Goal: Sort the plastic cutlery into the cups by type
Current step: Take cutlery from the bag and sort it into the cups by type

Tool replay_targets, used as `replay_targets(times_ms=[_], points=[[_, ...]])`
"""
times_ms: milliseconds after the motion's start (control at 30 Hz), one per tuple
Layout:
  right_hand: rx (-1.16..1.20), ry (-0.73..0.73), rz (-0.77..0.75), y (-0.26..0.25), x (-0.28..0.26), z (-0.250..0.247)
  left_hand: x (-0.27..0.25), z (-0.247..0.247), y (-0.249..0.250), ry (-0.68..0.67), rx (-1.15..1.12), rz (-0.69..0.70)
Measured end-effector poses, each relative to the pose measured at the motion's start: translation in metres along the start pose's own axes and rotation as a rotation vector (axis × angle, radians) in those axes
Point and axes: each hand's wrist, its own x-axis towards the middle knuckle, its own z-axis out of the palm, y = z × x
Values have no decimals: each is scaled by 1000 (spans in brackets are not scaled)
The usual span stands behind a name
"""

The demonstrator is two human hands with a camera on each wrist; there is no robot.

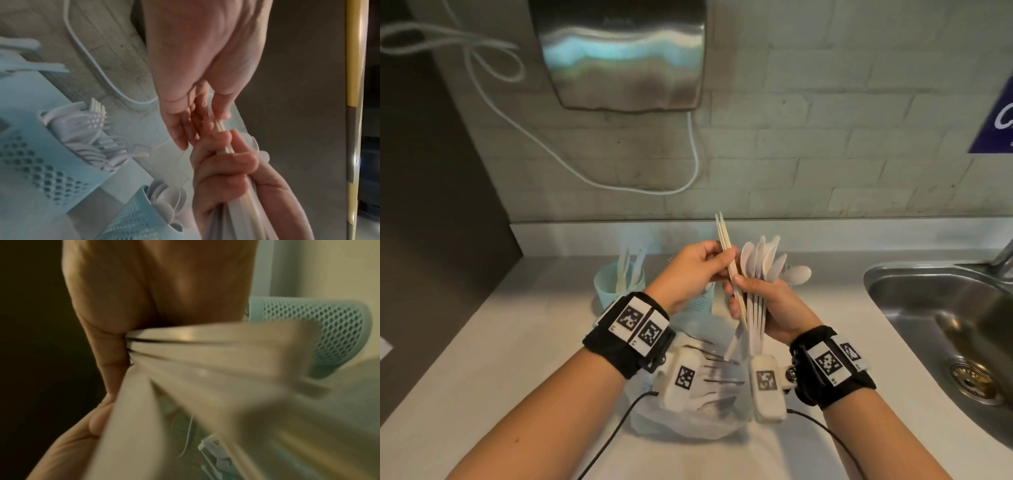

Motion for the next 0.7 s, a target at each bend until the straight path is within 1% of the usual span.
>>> replay_targets(times_ms=[267, 433, 533, 700], points=[[-140, -8, 31, 10, 19, 26, -16, -24, 4, 145, 9, -15], [-181, -11, 24, 10, 25, 39, -20, -32, 6, 229, -13, -2], [-221, -6, 25, 9, 25, 45, -21, -35, 9, 274, -28, 20], [-314, 30, 54, 10, 23, 47, -17, -51, 18, 397, -179, 115]])
